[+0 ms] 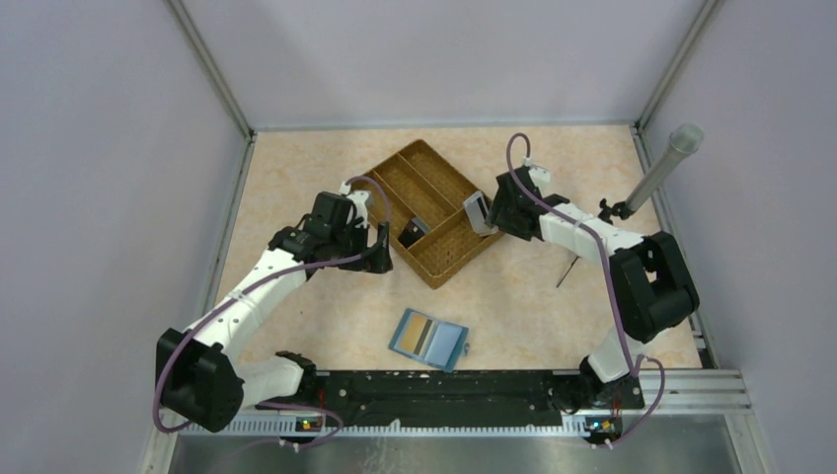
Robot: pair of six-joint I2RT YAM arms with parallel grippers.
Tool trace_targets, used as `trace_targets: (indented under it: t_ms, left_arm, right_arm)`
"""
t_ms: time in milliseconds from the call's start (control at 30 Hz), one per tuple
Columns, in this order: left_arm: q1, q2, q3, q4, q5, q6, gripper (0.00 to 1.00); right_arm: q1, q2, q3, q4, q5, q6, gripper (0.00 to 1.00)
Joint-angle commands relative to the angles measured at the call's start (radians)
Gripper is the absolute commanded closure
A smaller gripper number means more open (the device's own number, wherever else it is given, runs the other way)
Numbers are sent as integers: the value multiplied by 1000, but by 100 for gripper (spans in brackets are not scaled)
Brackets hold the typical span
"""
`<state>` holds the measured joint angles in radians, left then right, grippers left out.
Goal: Put the credit cards into the card holder
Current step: Pick up the credit card from the storage box.
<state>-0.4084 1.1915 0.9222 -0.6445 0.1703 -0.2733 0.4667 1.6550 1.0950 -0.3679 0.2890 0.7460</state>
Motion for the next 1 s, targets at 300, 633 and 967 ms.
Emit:
trace_targets:
  t_ms: [300, 633, 967]
  left_arm:
    - [3, -27, 17, 3, 31, 26, 1]
    - [3, -26, 15, 3, 43, 29, 1]
    - [3, -21, 14, 5, 43, 31, 1]
  right_arm:
    - [-11, -80, -19, -9, 33, 21, 56]
    - [-13, -116, -40, -12, 20, 23, 62]
    - [-12, -136, -42, -8, 19, 25, 75]
